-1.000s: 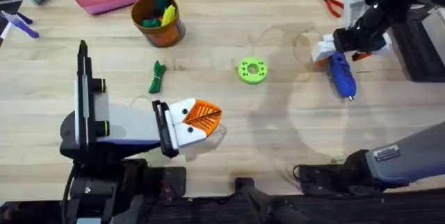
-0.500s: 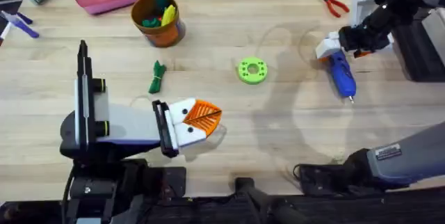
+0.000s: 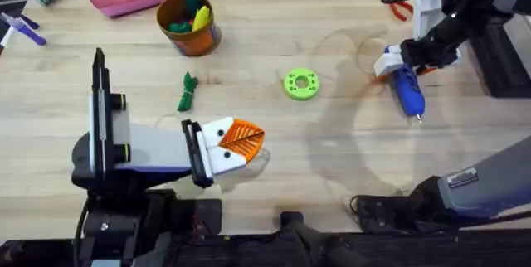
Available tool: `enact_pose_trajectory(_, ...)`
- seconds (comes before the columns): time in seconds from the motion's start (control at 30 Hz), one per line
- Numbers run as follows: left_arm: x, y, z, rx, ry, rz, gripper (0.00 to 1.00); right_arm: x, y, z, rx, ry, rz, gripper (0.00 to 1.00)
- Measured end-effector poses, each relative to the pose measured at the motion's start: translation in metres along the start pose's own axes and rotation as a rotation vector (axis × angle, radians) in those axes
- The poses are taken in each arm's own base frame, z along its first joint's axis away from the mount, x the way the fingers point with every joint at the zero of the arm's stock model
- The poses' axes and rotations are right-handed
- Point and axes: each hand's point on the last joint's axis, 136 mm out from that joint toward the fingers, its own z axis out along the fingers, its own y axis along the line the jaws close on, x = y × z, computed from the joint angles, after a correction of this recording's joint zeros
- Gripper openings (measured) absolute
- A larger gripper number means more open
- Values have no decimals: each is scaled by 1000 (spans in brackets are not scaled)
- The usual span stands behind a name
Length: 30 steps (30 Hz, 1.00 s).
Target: Pick up the gripper from the table and insert it into the empty holder that is missing its gripper. Then pick up a screw, insert it into the mounting hole, and use the screwdriver to tighten it. Finally, clean up the table by picking up the vegetable and placing it into the bucket.
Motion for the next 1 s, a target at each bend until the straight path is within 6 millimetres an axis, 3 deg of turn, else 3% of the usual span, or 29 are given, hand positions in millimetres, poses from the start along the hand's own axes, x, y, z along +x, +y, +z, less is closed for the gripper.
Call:
enact_pose_trajectory(0.27,0,0,0,0,0,0,17,0,0,1,-5,-1,1,983)
enact_pose_trajectory(0.37,0,0,0,0,0,0,17,-1,1,1,-9,-2,-2,918)
enact_pose_trajectory(0.43,0,0,0,0,0,0,17,-1,1,1,-11,-2,-7,819)
enact_pose_trajectory(0.57,0,0,0,0,0,0,17,0,0,1,1,0,-7,506)
enact_pose_trajectory(0.8,0,0,0,0,0,0,17,-3,-5,3,23,-4,-11,70)
enact_pose_trajectory(0.87,0,0,0,0,0,0,17,-3,-5,3,24,-3,-10,20)
enact_pose_trajectory(1.0,0,0,0,0,0,0,17,-2,-5,3,25,-2,-10,25)
